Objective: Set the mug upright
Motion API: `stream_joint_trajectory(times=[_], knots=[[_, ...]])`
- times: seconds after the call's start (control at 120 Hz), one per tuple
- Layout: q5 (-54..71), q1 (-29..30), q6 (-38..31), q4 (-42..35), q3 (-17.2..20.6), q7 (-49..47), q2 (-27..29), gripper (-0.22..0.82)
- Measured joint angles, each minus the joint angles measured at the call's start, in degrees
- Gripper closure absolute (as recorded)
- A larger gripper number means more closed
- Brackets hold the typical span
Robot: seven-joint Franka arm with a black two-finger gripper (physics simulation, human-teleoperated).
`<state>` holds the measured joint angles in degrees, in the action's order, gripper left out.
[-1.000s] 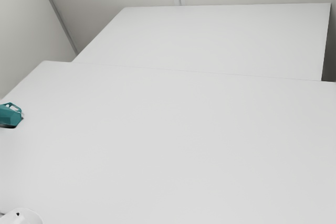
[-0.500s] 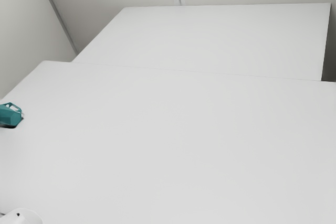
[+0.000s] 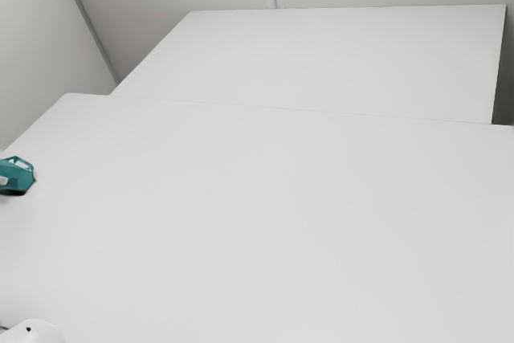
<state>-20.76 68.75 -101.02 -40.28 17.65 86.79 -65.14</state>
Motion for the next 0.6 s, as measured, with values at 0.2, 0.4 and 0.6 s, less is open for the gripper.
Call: stream_joint_trajectory(times=[0.2, 0.4, 0.6], knots=[[-0.7, 0.0, -0.2, 0.0, 0.1, 1.0, -0.3, 0.22], [-0.9, -0.5, -0.4, 0.0, 0.2, 1.6, -0.1, 0.33], [-0.9, -1.2, -0.6, -0.4, 0.3, 2.0, 0.2, 0.44]])
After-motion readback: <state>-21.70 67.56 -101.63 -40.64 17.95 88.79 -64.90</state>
